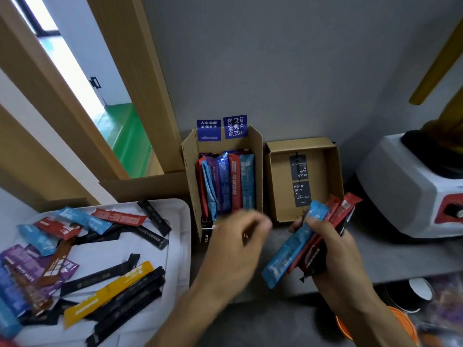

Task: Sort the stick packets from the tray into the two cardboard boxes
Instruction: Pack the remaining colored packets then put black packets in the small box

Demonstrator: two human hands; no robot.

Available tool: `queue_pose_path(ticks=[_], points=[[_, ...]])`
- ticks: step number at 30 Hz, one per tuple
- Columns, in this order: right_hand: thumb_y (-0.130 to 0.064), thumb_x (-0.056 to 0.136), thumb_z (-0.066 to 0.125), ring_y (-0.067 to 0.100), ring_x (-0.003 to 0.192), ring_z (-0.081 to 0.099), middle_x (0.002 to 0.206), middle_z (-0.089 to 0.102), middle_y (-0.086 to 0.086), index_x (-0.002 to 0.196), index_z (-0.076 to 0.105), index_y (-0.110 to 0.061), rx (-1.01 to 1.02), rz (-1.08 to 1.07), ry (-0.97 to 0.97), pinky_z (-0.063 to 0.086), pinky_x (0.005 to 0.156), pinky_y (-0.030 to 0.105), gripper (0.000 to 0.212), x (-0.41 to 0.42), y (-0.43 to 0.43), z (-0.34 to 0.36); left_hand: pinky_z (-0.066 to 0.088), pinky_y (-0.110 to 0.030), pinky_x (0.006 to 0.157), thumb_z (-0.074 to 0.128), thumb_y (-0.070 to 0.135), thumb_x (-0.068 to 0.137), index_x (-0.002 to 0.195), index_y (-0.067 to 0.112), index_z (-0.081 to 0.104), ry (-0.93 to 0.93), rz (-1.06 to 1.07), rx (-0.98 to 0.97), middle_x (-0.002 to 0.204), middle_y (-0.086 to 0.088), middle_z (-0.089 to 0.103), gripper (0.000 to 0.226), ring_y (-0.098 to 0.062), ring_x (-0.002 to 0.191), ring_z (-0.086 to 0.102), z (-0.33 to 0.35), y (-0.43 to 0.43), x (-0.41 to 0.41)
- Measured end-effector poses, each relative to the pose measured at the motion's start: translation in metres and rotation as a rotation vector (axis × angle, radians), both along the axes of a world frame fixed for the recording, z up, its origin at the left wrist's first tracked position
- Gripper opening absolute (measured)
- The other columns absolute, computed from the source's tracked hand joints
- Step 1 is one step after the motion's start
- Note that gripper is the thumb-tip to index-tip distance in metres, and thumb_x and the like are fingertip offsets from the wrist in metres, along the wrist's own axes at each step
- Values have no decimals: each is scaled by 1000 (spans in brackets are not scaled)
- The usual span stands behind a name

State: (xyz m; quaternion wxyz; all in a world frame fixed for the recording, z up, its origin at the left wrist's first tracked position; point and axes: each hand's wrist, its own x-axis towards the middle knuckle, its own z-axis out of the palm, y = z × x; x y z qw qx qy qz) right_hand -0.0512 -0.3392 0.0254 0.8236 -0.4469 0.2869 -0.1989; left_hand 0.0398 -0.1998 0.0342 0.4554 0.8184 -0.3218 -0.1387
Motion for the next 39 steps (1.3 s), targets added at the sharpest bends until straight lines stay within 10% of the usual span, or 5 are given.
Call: queue_pose_path(ticks=[6,16,20,31,39], points=[[-21,75,64,25,92,72,96,73,9,110,66,-13,-6,89,7,56,81,40,36,6,9,4,48,-14,62,73,34,87,103,33,68,139,23,-7,78,11,60,17,2,67,55,-4,12,-19],[-29,75,69,22,88,65,85,69,5,117,67,-13,-40,39,71,50,85,38,45,-3,15,-3,45,-6,50,58,25,98,104,17,61,-64,445,76,110,-1,69,10,-14,98,68,-12,-18,58],[-30,75,69,22,85,65,81,69,3,116,67,-14,-39,27,84,50,84,38,44,-10,12,-5,59,-22,74,59,21,97,121,17,51,-169,433,110,121,-4,67,25,-18,109,67,-27,-27,68],[-26,78,66,20,77,64,78,67,4,118,65,-11,27,52,44,50,77,34,43,-17,10,-11,61,-39,82,71,18,88,123,10,52,-599,257,430,128,-11,50,40,-29,108,64,-41,-12,57],[-29,75,66,19,79,65,82,68,5,118,65,-13,10,76,58,51,74,32,47,-17,14,-14,14,-50,123,63,8,88,138,1,38,-1176,89,783,162,-24,16,56,-37,152,7,-45,-17,75]])
